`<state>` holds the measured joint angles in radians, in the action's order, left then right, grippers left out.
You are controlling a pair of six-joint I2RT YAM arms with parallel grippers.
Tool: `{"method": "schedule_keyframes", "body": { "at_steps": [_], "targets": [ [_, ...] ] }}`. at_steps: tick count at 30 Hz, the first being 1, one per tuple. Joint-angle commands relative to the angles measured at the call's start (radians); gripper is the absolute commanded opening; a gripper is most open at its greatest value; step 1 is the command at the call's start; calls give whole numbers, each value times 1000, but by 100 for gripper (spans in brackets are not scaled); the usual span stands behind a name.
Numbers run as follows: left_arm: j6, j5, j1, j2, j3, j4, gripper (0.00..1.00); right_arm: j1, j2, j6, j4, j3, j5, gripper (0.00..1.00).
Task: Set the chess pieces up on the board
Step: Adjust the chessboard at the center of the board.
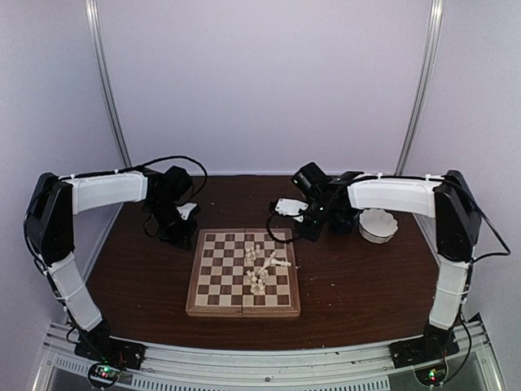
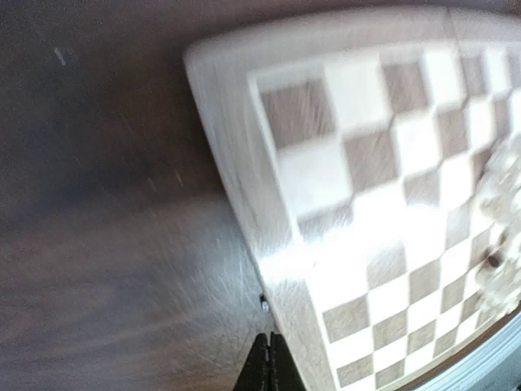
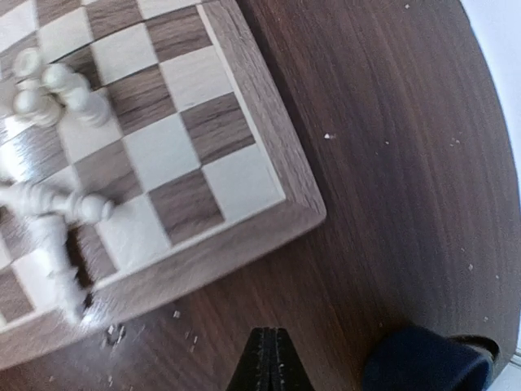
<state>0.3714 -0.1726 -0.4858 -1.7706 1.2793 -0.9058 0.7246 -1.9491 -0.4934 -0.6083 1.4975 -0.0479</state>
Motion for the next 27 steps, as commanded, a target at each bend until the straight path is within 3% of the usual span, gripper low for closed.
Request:
{"method": "schedule_keyframes", "body": {
  "at_steps": [1, 7, 13, 20, 27],
  "targets": [
    [-35, 46, 27, -69, 213, -41, 0, 75, 251, -74, -91, -136, -62, 5],
    [-71, 9, 33, -323, 534, -53, 0, 303, 400, -145, -132, -329, -135, 3],
    [-109, 2, 47, -562, 813, -95, 0, 450, 344, -202, -119, -355, -74, 1],
    [-139, -32, 55, -635, 823, -96, 0, 598, 208, -206, -100, -317, -18, 0],
    [-201, -85, 54, -544, 653, -122, 0, 569, 132, -146, -43, -306, 73, 0]
  ]
}}
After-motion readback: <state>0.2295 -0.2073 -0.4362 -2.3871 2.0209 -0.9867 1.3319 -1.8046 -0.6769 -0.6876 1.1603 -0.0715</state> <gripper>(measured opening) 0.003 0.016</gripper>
